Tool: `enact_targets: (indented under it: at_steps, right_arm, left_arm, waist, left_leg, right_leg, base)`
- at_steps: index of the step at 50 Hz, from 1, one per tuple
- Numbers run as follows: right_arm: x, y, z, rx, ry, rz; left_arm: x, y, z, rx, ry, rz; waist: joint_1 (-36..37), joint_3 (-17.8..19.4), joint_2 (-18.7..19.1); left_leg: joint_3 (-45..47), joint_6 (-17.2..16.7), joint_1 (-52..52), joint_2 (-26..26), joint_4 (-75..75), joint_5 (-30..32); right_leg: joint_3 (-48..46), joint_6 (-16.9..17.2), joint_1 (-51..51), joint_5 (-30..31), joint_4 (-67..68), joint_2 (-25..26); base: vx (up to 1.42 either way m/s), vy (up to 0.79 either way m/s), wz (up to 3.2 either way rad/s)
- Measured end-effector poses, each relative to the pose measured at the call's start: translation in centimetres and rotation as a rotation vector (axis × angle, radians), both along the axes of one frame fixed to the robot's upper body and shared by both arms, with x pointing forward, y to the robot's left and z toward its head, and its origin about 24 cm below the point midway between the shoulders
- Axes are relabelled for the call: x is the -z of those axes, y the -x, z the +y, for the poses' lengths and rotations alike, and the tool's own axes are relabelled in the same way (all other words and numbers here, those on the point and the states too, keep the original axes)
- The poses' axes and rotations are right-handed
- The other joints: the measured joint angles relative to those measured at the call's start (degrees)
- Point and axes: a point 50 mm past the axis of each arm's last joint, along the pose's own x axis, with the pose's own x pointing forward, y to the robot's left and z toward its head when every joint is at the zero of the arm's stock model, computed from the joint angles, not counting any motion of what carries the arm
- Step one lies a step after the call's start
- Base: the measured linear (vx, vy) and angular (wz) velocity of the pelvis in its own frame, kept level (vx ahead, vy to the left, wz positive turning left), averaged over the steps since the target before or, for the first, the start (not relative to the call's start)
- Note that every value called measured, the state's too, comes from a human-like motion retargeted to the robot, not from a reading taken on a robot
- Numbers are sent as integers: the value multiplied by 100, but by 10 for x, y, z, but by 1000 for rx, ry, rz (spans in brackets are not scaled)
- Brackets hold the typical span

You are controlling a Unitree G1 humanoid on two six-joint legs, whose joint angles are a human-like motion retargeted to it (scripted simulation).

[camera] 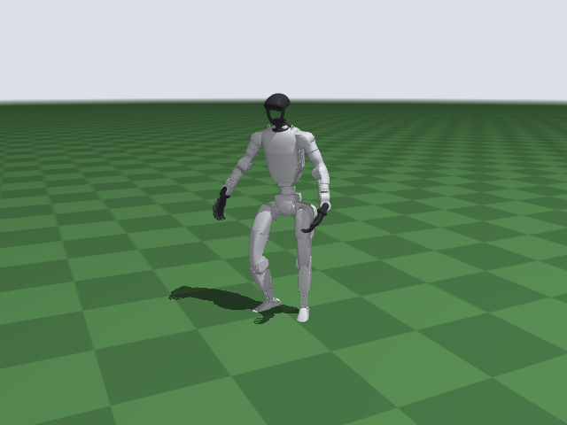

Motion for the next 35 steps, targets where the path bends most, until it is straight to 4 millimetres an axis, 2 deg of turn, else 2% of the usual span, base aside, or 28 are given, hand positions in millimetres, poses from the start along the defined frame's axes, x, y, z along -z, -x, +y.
enact_targets:
  at_steps: [3,6,10,14,19,25,29,35]
  right_arm:
    - [11,-20,34,-57,-39,-38]
    - [21,-38,77,-143,-76,-64]
    - [29,-55,130,-277,-113,-79]
    - [32,-60,162,-382,-119,-78]
    - [34,-58,168,-428,-86,-64]
    - [38,-51,163,-448,-60,-28]
    - [41,-45,159,-461,-53,8]
    - [44,-38,157,-497,-37,51]
  left_arm:
    - [10,2,-25,52,42,30]
    - [18,2,-54,107,80,53]
    - [21,-4,-91,197,115,51]
    - [12,-22,-120,310,117,-25]
    - [-22,-58,-153,483,124,-251]
    - [-94,-90,-198,734,194,-613]
    - [-143,-94,-229,910,261,-828]
    - [-204,-79,-272,1150,354,-1078]
  waist:
    - [-35,29,-185]
    - [-56,10,-298]
    - [-62,-9,-377]
    - [-39,-10,-390]
    - [46,13,-333]
    - [231,27,-235]
    - [366,12,-198]
    - [558,-11,-187]
  left_leg:
    - [21,40,63,-187,-107,62]
    - [33,51,97,-297,-258,147]
    - [27,35,80,-351,-342,199]
    - [4,4,30,-327,-341,211]
    - [-49,-43,-29,-238,-336,241]
    - [-151,-109,-95,-109,-324,279]
    - [-234,-152,-125,-37,-315,303]
    - [-346,-188,-147,41,-272,297]
  right_leg:
    - [132,22,-145,-178,301,-201]
    - [195,-3,-231,-285,413,-292]
    - [196,-59,-260,-380,429,-333]
    - [114,-100,-215,-408,329,-314]
    - [-37,-95,-102,-346,97,-228]
    - [-210,-47,58,-199,-241,-84]
    - [-309,-18,167,-100,-459,2]
    - [-422,27,317,11,-715,93]
  base:
    - [0,0,0]
    - [0,0,0]
    - [0,0,0]
    - [0,0,0]
    - [0,0,0]
    - [0,0,0]
    - [0,0,0]
    - [0,0,0]
